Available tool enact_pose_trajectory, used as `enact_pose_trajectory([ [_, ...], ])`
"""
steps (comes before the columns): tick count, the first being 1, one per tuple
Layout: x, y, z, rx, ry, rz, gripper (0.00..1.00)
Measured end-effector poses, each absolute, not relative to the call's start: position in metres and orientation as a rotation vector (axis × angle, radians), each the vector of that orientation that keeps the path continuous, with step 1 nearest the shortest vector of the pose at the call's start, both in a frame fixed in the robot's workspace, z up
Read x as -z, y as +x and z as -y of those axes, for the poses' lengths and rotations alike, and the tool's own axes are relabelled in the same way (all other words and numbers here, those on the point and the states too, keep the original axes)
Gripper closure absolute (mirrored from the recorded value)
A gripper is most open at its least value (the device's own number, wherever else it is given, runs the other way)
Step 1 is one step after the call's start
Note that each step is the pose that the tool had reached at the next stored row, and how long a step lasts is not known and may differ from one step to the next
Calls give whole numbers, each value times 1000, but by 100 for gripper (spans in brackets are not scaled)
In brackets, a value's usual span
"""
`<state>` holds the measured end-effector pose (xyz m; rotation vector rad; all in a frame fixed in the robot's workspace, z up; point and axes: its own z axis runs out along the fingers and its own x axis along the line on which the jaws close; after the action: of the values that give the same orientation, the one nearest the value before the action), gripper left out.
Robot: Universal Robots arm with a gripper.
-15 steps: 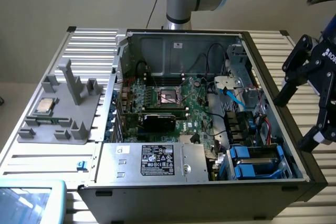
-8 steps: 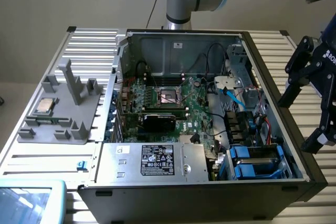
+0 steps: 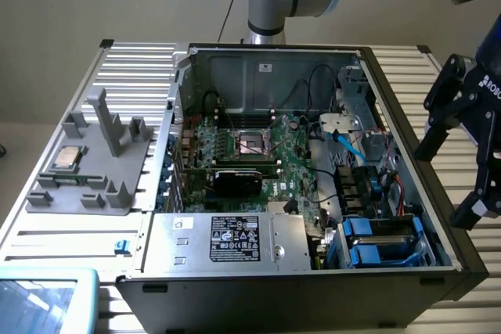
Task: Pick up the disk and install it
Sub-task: 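Insert the second disk wire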
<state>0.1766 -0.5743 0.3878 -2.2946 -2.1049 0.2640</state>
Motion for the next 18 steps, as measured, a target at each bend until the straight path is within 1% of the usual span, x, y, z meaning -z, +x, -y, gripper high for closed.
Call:
enact_pose_trajectory([
  [8,-388,168,574,-266,-2317,2137,10],
  [11,-388,161,574,-255,-2328,2146,10],
  [13,-388,157,574,-243,-2343,2156,10],
  [18,-388,147,574,-172,-2385,2184,10],
])
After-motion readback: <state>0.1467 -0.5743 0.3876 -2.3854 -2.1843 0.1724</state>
